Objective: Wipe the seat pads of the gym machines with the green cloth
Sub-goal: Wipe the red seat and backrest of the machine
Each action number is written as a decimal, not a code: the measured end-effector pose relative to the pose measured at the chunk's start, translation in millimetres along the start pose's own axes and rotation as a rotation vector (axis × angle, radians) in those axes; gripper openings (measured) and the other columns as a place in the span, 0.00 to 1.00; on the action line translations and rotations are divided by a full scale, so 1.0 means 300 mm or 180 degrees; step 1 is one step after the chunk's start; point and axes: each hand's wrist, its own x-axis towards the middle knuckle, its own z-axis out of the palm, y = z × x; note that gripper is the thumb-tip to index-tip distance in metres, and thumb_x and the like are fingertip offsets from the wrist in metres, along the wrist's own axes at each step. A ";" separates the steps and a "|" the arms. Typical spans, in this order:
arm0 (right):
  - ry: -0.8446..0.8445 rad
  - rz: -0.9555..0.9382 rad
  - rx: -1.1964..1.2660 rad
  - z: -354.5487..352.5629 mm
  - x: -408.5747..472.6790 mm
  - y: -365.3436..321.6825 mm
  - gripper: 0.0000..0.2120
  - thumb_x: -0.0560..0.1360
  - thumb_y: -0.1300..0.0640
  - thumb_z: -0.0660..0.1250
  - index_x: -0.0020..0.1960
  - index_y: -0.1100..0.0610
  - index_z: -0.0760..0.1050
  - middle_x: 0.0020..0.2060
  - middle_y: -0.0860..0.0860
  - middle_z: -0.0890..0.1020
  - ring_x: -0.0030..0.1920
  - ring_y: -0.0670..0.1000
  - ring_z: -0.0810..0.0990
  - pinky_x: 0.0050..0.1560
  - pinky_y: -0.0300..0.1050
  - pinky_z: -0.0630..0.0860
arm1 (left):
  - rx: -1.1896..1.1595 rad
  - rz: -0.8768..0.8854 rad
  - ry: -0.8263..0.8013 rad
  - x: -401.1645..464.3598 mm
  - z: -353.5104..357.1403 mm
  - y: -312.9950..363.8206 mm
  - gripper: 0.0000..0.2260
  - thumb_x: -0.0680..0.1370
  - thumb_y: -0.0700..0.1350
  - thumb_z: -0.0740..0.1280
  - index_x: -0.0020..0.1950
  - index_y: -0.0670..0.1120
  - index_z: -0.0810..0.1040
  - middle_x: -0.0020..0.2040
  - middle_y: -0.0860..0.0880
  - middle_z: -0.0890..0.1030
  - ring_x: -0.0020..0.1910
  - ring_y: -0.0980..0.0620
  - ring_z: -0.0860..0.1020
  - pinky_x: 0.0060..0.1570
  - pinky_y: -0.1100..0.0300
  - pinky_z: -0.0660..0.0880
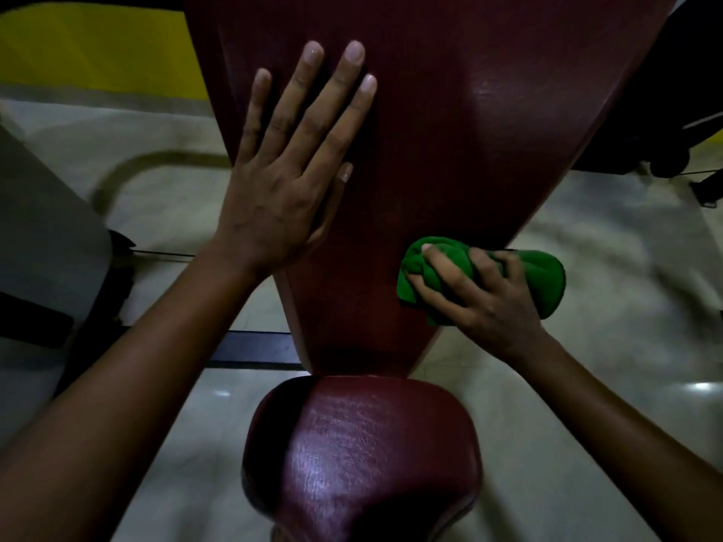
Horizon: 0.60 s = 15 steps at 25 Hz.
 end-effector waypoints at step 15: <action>0.0040 0.0167 0.0216 0.010 0.003 -0.010 0.19 0.74 0.55 0.70 0.63 0.48 0.71 0.66 0.52 0.68 0.54 0.59 0.69 0.47 0.53 0.65 | -0.1435 -0.1269 -0.1230 -0.460 0.026 0.205 0.37 0.71 0.34 0.63 0.77 0.39 0.52 0.78 0.43 0.52 0.77 0.47 0.48 0.75 0.46 0.49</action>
